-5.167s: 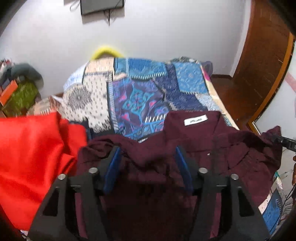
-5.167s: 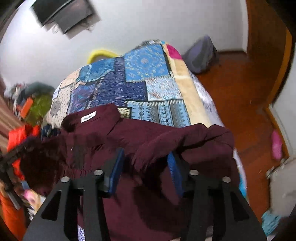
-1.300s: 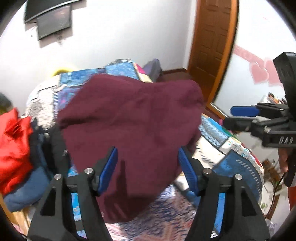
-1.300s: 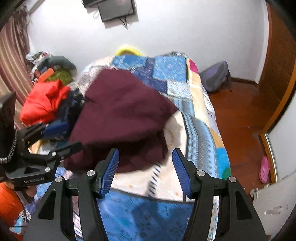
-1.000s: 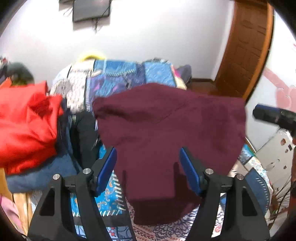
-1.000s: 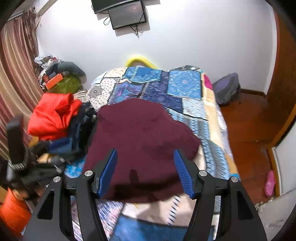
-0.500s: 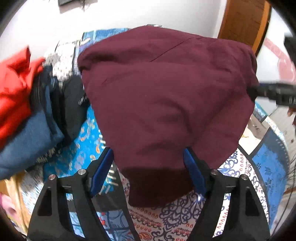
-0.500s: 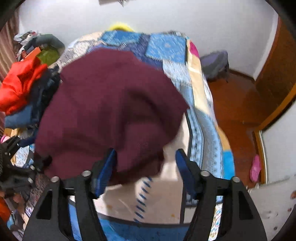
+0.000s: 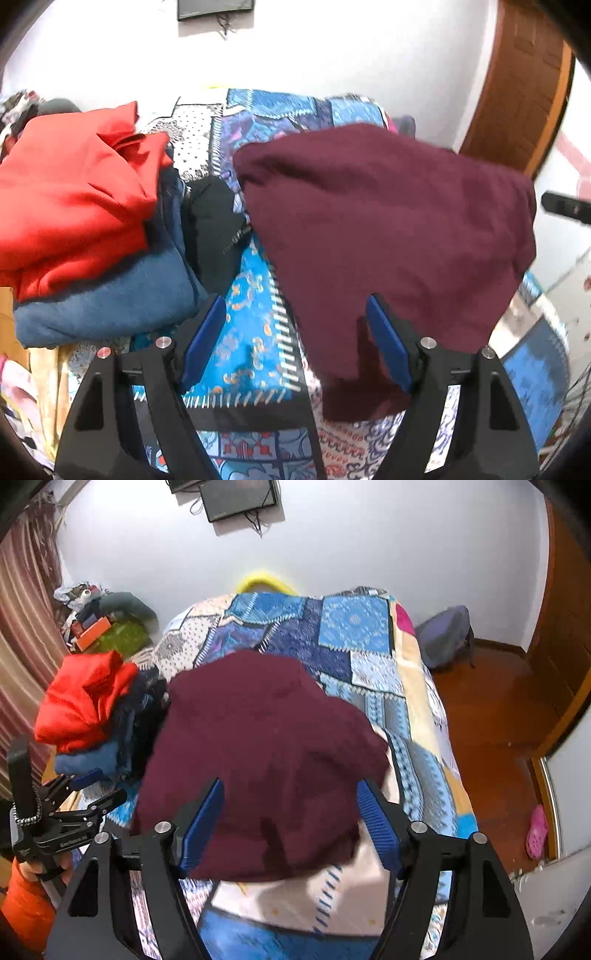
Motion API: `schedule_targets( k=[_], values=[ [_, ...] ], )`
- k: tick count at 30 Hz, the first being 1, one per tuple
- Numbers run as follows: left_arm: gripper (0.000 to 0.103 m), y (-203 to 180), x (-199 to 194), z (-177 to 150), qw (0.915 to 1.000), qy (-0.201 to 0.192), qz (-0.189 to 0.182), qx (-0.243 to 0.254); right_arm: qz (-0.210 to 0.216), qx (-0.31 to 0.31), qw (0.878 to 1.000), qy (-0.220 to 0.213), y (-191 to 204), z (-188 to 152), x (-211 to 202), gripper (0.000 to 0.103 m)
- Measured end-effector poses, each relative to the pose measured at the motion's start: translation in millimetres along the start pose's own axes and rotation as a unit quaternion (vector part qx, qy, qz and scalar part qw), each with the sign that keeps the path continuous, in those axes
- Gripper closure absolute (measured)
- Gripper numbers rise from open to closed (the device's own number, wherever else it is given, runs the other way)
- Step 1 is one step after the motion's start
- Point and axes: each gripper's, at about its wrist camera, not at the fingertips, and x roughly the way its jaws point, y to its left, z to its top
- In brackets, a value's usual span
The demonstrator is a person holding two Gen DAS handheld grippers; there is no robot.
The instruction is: Fold large clothes
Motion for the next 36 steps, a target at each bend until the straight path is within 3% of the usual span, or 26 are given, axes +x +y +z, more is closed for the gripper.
schedule_targets(
  k=[6,10,14,20,24,27,30,34,36],
  values=[
    [0.025,8,12,18,0.9977,0.005,-0.037,-0.057,0.016,0.052,0.998,0.019,-14,6,29,0.031],
    [0.025,13,37,22,0.9919,0.036,-0.062,-0.105,0.058,0.105,0.993,0.018,-35,4,34,0.031],
    [0.025,11,65,19,0.9877,0.065,-0.079,-0.118,0.074,0.099,0.992,0.024,-40,0,36,0.031],
    [0.016,25,91,12,0.9716,0.085,-0.126,-0.182,0.070,0.099,0.992,0.024,-48,-12,37,0.031],
    [0.015,27,104,7,0.9625,0.104,-0.158,-0.195,0.041,0.123,0.990,0.052,-59,-27,47,0.031],
    [0.010,27,113,6,0.9563,0.113,-0.179,-0.202,0.086,0.164,0.980,0.067,-74,-32,59,0.031],
    [0.006,26,125,5,0.9474,0.125,-0.201,-0.216,0.147,0.222,0.961,0.080,-89,-31,72,0.030],
    [0.005,22,131,10,0.9466,0.128,-0.210,-0.208,0.190,0.251,0.946,0.084,-93,-26,87,0.026],
    [0.005,20,133,14,0.9470,0.129,-0.213,-0.203,0.208,0.263,0.938,0.085,-94,-25,93,0.017]
  ],
)
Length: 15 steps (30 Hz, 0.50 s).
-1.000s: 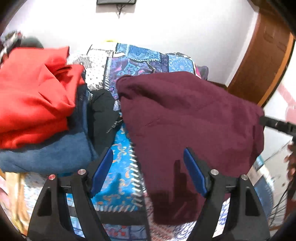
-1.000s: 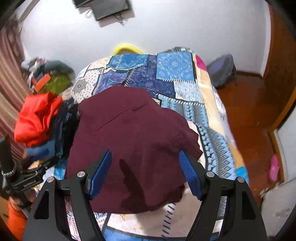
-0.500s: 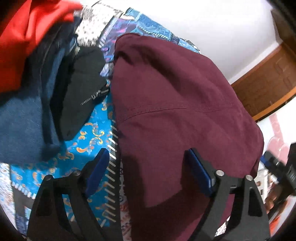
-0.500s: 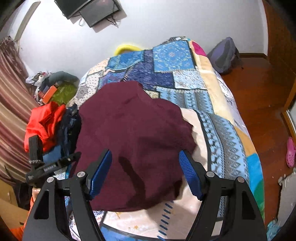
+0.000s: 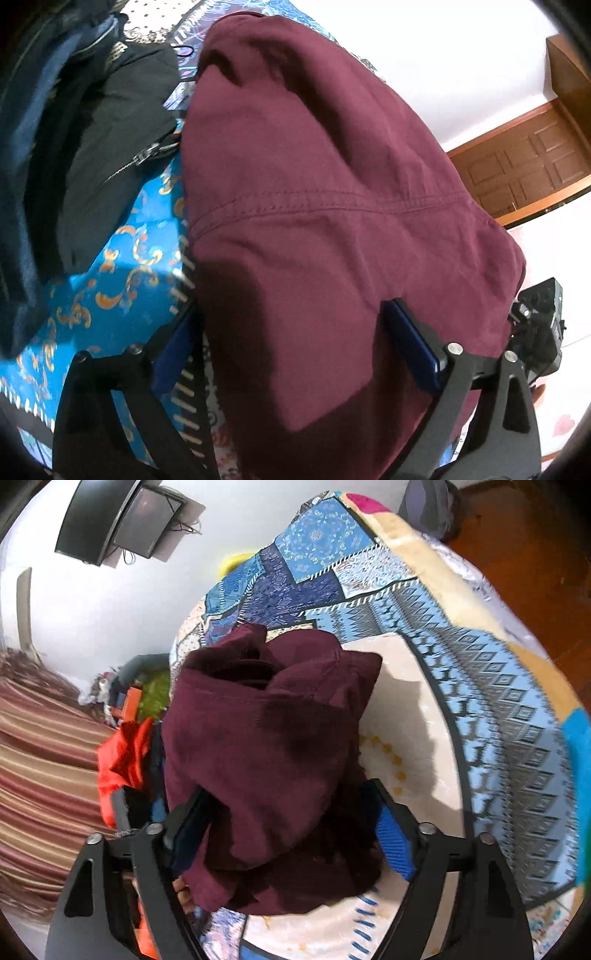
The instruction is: Fold large clothes
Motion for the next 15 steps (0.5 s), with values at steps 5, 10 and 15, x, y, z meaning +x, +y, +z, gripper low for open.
schedule_targets(
  k=[5,10,15],
  values=[
    [0.005,-2,10,13,0.9999,0.000,-0.013,0.001,0.035,0.022,0.999,0.003,-2,2,6,0.008],
    [0.015,-6,12,14,0.9999,-0.012,-0.012,0.002,0.044,0.015,0.999,-0.003,0,3,8,0.007],
    [0.039,-18,-3,7,0.9991,-0.036,0.003,0.023,0.036,-0.008,0.999,-0.001,5,2,9,0.015]
  ],
)
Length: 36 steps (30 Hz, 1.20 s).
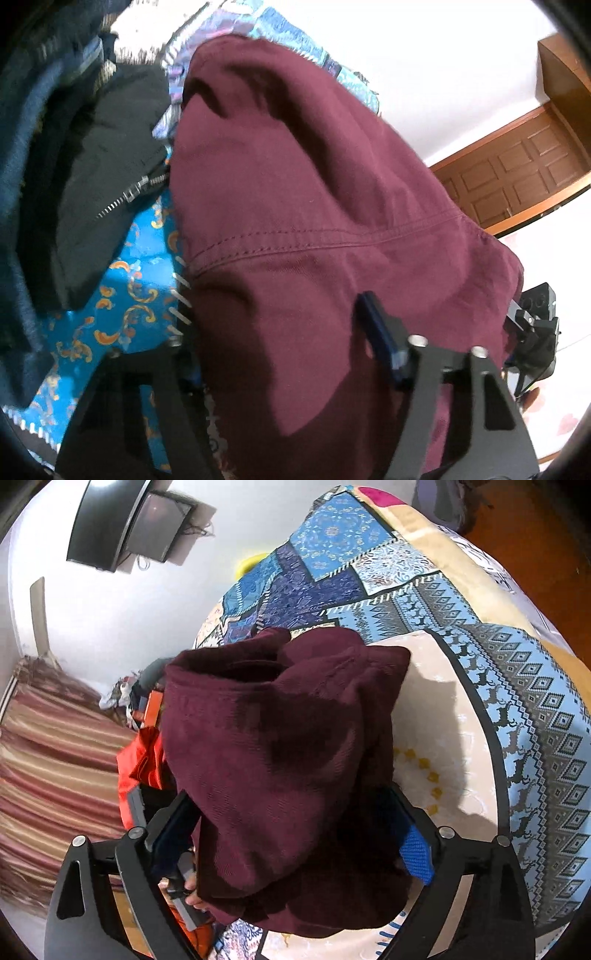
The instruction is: Fold large clothes
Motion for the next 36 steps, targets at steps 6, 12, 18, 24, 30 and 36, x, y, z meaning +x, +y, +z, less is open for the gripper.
schedule_targets(
  k=[6,12,18,24,30,36],
  values=[
    [0.065,-56,-27,-10,0.9895,-0.045,0.072,0.117,-0.020,-0.022,1.000,-0.003,7,-5,-9,0.054],
    [0.079,-101,-75,-4,0.9782,-0.086,0.076,0.173,0.003,0.007,1.000,-0.008,5,-9,-21,0.076],
    [0.080,-131,-142,13,0.9639,-0.136,0.074,0.217,0.023,-0.013,0.999,-0.034,47,-6,-36,0.078],
    [0.081,-137,-237,43,0.9412,-0.217,0.082,0.246,0.061,-0.080,0.993,-0.058,133,14,-37,0.078],
    [0.080,-94,-321,70,0.9304,-0.274,0.108,0.219,0.095,-0.167,0.979,-0.069,228,22,2,0.079],
    [0.080,-15,-378,94,0.9315,-0.285,0.149,0.169,0.128,-0.205,0.970,-0.038,291,16,85,0.079]
  ],
)
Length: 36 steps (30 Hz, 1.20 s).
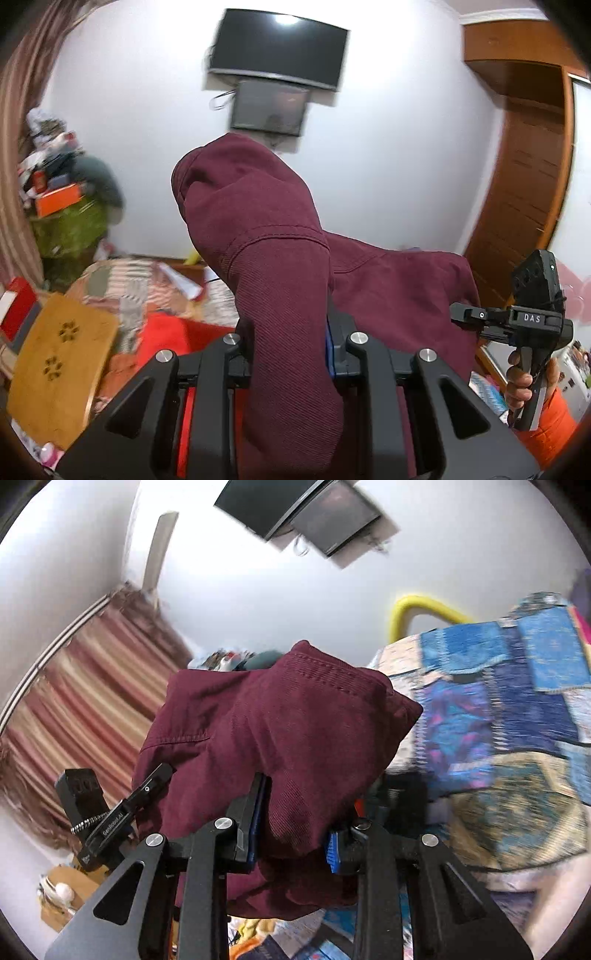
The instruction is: Fold large clothes
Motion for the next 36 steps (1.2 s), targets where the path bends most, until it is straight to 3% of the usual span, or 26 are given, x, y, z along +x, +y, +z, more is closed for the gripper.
schedule_targets(
  k=[4,6,8,12,14,18,22,25,32,36],
  values=[
    [0.080,59,18,-18,0.9983,0.042,0.038,-0.011,-0.008,-0.013,0.999,0.036,2,-17,68,0.079],
    [0.079,96,47,-39,0.9929,0.096,0.060,-0.036,-0.023,-0.016,0.998,0.059,-4,-29,101,0.082],
    [0.075,123,71,-59,0.9876,0.123,0.075,-0.063,-0.055,-0.015,0.995,0.081,-19,-43,132,0.082],
    [0.068,159,89,-81,0.9833,0.122,0.085,-0.106,-0.045,0.010,0.992,0.113,-46,-51,154,0.082],
    [0.066,160,84,-85,0.9835,0.120,0.080,-0.109,-0.044,0.004,0.993,0.114,-44,-50,152,0.082],
    [0.064,144,79,-85,0.9843,0.128,0.089,-0.082,-0.090,-0.029,0.990,0.104,-24,-50,139,0.081],
    [0.054,126,70,-79,0.9835,0.140,0.097,-0.062,-0.113,-0.011,0.988,0.101,-19,-50,120,0.081],
    [0.053,115,58,-80,0.9825,0.143,0.106,-0.053,-0.119,0.005,0.988,0.096,-14,-48,102,0.080],
    [0.051,89,14,-72,0.9821,0.124,0.140,-0.023,-0.122,-0.027,0.991,0.050,22,-42,54,0.079],
    [0.051,68,-26,-60,0.9879,0.092,0.122,-0.024,-0.125,-0.072,0.989,0.025,57,-47,27,0.078]
  ],
)
